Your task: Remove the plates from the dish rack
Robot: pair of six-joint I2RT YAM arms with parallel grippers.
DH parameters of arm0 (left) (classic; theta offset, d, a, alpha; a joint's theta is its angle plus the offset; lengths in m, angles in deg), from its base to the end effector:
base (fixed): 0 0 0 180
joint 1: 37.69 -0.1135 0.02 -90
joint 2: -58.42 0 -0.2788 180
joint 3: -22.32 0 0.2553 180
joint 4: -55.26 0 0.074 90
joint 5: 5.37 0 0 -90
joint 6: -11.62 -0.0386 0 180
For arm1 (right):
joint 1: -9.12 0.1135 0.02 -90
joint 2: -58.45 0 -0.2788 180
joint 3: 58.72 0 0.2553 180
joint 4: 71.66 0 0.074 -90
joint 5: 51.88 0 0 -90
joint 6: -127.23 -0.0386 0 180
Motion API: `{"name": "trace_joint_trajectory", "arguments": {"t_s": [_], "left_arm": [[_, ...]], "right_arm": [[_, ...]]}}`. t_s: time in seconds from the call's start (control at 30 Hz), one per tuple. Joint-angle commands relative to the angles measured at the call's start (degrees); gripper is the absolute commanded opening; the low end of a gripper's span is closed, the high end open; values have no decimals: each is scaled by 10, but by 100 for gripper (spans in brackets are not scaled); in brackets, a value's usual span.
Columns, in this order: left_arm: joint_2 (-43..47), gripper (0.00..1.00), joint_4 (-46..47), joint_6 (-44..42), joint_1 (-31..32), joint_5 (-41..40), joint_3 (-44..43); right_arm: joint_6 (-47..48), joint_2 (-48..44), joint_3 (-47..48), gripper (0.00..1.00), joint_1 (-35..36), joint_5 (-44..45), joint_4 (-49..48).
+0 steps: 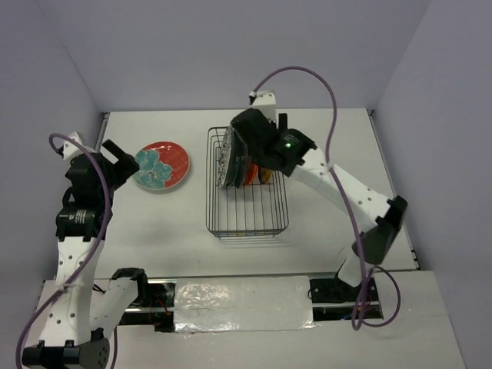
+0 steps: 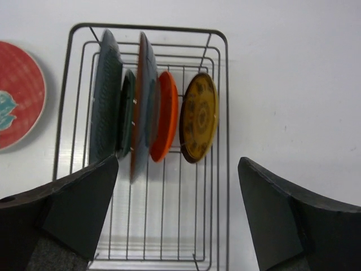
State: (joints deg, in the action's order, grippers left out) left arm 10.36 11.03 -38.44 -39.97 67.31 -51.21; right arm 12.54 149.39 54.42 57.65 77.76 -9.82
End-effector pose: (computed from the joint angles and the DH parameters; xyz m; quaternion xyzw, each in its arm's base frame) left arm 0.1685 0.0182 0.3950 -0.3712 0.7181 -0.0700 0.5845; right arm 0.2442 0.2391 0.4226 -0.0347 0.8628 -0.0076 0.5043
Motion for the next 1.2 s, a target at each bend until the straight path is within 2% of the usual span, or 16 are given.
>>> {"name": "trace_joint_trajectory", "arguments": {"t_s": [0.0, 0.07, 0.13, 0.27, 0.43, 0.77, 1.17], "left_arm": [[22, 100, -68, -107, 11, 4, 60], [68, 100, -79, -113, 18, -7, 83], [102, 99, -87, -103, 75, -31, 83], [194, 100, -94, -90, 93, -77, 90], [258, 100, -72, -99, 96, -54, 105], [245, 100, -67, -104, 104, -33, 106], [243, 99, -62, -108, 105, -24, 109]], "right_arm": [[-14, 70, 105, 91, 27, 105, 87], [-10, 126, 167, 81, 31, 120, 115], [-9, 158, 200, 74, 31, 129, 138], [-6, 224, 269, 70, 32, 143, 159], [9, 250, 286, 62, 31, 152, 137], [17, 294, 295, 54, 31, 153, 115], [2, 323, 264, 41, 28, 192, 98]]}}
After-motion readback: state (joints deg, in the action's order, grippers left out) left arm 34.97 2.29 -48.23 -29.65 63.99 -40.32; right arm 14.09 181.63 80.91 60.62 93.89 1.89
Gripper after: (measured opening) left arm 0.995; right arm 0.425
